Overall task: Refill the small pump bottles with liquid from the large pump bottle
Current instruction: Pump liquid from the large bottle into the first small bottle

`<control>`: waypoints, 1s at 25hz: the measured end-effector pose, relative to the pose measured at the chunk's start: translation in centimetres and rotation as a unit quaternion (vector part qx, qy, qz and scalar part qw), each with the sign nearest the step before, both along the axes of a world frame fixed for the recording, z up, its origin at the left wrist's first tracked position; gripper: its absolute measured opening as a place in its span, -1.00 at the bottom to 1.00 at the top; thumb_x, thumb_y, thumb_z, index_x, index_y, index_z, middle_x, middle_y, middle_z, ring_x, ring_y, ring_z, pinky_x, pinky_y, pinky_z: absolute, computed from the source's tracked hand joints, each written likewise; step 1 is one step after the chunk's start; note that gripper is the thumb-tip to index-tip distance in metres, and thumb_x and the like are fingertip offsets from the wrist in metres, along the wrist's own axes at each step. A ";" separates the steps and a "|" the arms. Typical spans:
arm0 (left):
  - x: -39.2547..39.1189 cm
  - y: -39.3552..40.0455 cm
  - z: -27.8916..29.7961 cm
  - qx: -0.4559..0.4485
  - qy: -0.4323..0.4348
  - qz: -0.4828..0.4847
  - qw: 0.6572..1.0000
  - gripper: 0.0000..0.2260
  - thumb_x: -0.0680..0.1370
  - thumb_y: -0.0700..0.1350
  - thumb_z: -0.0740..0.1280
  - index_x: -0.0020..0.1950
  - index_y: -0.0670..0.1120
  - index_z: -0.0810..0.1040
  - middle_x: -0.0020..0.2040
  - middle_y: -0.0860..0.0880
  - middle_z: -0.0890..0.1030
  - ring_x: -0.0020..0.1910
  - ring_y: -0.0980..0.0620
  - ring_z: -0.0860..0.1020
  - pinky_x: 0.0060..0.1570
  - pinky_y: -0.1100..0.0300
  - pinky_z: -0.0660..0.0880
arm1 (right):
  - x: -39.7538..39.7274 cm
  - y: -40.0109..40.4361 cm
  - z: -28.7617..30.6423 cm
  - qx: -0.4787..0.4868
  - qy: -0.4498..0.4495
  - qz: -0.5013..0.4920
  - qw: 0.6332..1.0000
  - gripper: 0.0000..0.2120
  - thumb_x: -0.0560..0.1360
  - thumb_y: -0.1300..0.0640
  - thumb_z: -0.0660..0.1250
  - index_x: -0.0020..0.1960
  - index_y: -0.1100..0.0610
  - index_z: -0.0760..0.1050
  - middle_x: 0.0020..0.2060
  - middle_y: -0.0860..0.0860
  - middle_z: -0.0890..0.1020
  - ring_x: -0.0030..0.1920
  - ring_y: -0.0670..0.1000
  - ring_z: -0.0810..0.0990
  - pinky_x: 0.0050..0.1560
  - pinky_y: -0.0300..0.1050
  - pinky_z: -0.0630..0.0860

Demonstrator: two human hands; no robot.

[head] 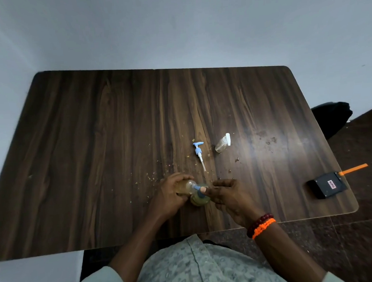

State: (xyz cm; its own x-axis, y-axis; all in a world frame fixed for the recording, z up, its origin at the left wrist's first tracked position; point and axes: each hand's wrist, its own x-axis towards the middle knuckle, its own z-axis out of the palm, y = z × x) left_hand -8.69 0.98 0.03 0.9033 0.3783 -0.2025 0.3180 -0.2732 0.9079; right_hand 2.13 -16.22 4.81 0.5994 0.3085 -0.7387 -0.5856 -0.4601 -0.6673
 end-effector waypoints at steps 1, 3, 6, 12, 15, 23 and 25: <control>-0.1 0.0 -0.1 -0.001 0.002 0.001 1.000 -0.58 0.40 -0.35 0.55 0.19 -0.02 0.70 0.18 0.00 0.67 0.18 0.08 0.62 0.21 0.17 0.56 | 0.0 0.0 0.0 -0.001 -0.004 -0.002 1.000 -0.33 0.31 0.09 0.67 0.32 0.30 0.53 0.14 0.26 0.68 0.06 0.13 0.66 0.12 0.05 0.62; -0.1 0.0 -0.1 -0.005 -0.001 0.000 1.000 -0.58 0.39 -0.34 0.56 0.19 -0.01 0.70 0.16 0.01 0.68 0.18 0.11 0.62 0.20 0.17 0.57 | 0.0 -0.2 0.2 0.006 0.002 -0.006 1.000 -0.32 0.31 0.09 0.68 0.32 0.30 0.53 0.15 0.25 0.68 0.00 0.11 0.62 -0.03 -0.04 0.59; 0.2 0.1 0.0 -0.003 -0.010 0.004 1.000 -0.58 0.38 -0.32 0.58 0.18 -0.02 0.70 0.14 0.03 0.68 0.16 0.09 0.63 0.20 0.15 0.59 | 0.3 -0.4 0.2 0.013 0.008 -0.009 1.000 -0.33 0.31 0.10 0.67 0.32 0.29 0.53 0.14 0.23 0.69 -0.05 0.08 0.60 -0.12 -0.08 0.54; -0.3 -0.1 -0.4 0.000 0.005 0.001 1.000 -0.59 0.41 -0.31 0.56 0.20 0.00 0.70 0.17 0.02 0.67 0.19 0.05 0.62 0.23 0.11 0.58 | -0.5 -0.3 -0.2 0.010 -0.031 -0.011 0.999 -0.31 0.30 0.08 0.68 0.34 0.26 0.52 0.20 0.26 0.65 0.05 0.16 0.66 -0.04 -0.05 0.57; -0.1 -0.1 -0.2 -0.001 0.000 0.011 1.000 -0.59 0.41 -0.29 0.58 0.18 0.05 0.69 0.16 0.08 0.67 0.19 0.12 0.62 0.22 0.17 0.57 | -0.1 -0.7 0.0 0.009 -0.019 0.002 1.000 -0.27 0.29 0.03 0.68 0.37 0.22 0.50 0.22 0.24 0.63 0.10 0.11 0.64 0.05 0.04 0.65; -0.3 -0.1 -0.6 -0.006 0.002 0.007 1.000 -0.58 0.41 -0.29 0.57 0.17 0.09 0.68 0.15 0.09 0.66 0.16 0.20 0.61 0.20 0.17 0.58 | -0.1 -0.5 0.0 -0.007 -0.016 0.032 0.999 -0.35 0.34 0.05 0.65 0.34 0.19 0.52 0.19 0.18 0.64 0.13 0.23 0.67 0.12 0.21 0.65; -0.1 0.0 -0.4 -0.020 -0.002 0.002 1.000 -0.59 0.42 -0.27 0.58 0.16 0.11 0.68 0.14 0.12 0.67 0.15 0.23 0.62 0.20 0.19 0.59 | -0.1 -0.8 -0.1 -0.005 -0.046 0.068 0.997 -0.37 0.38 -0.01 0.62 0.37 0.13 0.53 0.25 0.13 0.62 0.17 0.15 0.63 0.11 0.17 0.65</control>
State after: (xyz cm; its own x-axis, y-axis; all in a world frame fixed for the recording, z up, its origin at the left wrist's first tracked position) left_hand -8.82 0.93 -0.38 0.9028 0.3730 -0.2140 0.3152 -0.2356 0.9193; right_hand 2.07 -17.07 4.71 0.6175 0.3850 -0.6859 -0.4539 -0.5377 -0.7105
